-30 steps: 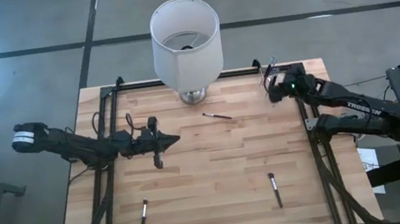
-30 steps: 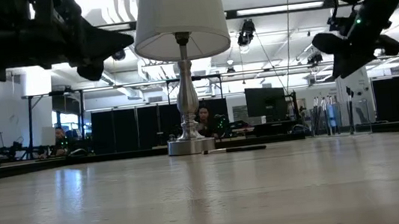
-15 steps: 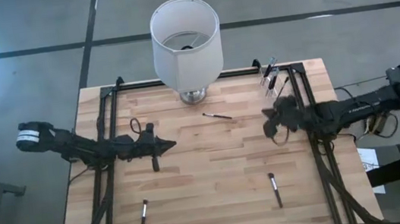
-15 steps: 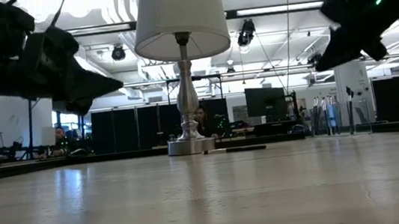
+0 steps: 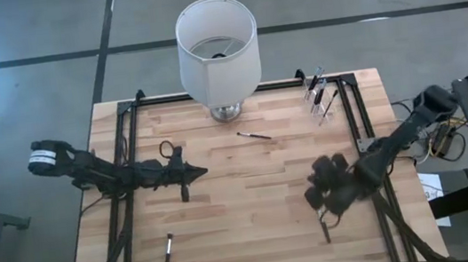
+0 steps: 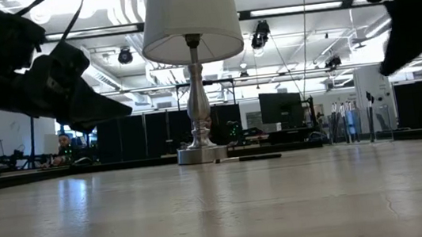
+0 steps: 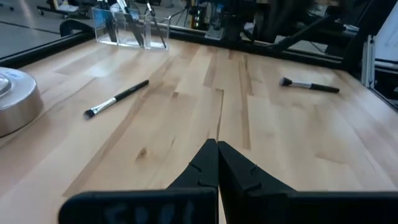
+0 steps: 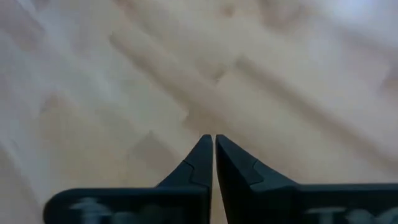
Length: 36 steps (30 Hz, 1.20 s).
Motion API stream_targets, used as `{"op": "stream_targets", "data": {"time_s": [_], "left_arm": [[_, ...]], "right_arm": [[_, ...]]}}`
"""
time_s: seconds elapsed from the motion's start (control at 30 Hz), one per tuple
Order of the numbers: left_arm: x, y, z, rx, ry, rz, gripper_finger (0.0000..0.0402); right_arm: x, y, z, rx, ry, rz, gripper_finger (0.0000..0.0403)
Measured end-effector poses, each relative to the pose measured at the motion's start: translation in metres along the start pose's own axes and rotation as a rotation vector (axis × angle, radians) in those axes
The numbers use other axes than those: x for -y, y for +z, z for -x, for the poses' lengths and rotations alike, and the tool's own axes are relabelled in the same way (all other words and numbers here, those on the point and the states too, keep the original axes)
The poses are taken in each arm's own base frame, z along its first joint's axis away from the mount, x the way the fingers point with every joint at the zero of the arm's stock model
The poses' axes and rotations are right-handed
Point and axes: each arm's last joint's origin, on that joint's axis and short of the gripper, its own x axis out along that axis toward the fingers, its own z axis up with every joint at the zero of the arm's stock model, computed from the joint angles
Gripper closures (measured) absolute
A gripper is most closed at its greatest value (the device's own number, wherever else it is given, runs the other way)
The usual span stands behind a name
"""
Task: Put items in baskets/containers
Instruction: Put the powder brush into the transparent organizer
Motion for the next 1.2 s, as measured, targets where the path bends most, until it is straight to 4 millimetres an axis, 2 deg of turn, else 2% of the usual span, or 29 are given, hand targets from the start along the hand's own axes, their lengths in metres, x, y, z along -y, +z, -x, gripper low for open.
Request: {"op": "stream_targets", "data": {"time_s": [0.13, 0.27, 0.5, 0.73, 1.2], "left_arm": [[0.000, -0.002, 0.001, -0.009, 0.001, -0.006, 0.0401], [0.000, -0.002, 0.001, -0.012, -0.009, -0.021, 0.0401], [0.001, -0.002, 0.001, -0.020, -0.060, -0.065, 0.0401], [0.002, -0.003, 0.001, -0.024, -0.087, -0.106, 0.0402], [0.002, -0.002, 0.001, -0.023, -0.091, -0.120, 0.0402]], "right_arm": [[-0.034, -0.018, 0.003, -0.145, -0.075, -0.047, 0.0364], [-0.061, -0.034, 0.001, -0.231, -0.195, -0.096, 0.0321], [-0.092, -0.051, -0.014, -0.325, -0.298, -0.154, 0.0243], [-0.083, -0.059, -0.022, -0.355, -0.388, -0.282, 0.0213], [-0.059, -0.056, -0.058, -0.372, -0.409, -0.331, 0.0235]]}}
